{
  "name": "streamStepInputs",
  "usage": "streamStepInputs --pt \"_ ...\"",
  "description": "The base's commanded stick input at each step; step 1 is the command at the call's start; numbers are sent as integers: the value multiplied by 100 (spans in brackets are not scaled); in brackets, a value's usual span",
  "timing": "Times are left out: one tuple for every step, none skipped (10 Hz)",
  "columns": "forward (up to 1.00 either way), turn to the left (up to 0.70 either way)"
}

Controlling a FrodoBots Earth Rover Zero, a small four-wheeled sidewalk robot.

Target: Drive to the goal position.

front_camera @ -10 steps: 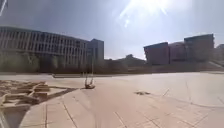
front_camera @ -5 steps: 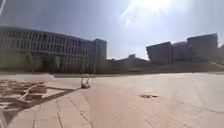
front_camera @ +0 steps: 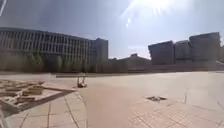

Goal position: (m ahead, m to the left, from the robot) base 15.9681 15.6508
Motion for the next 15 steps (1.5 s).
streamStepInputs --pt "70 6" --pt "70 6" --pt "70 6" --pt "70 6" --pt "70 6" --pt "70 6" --pt "70 6" --pt "70 6" --pt "70 6" --pt "70 6" --pt "70 6" --pt "70 6" --pt "70 6" --pt "70 6" --pt "70 6"
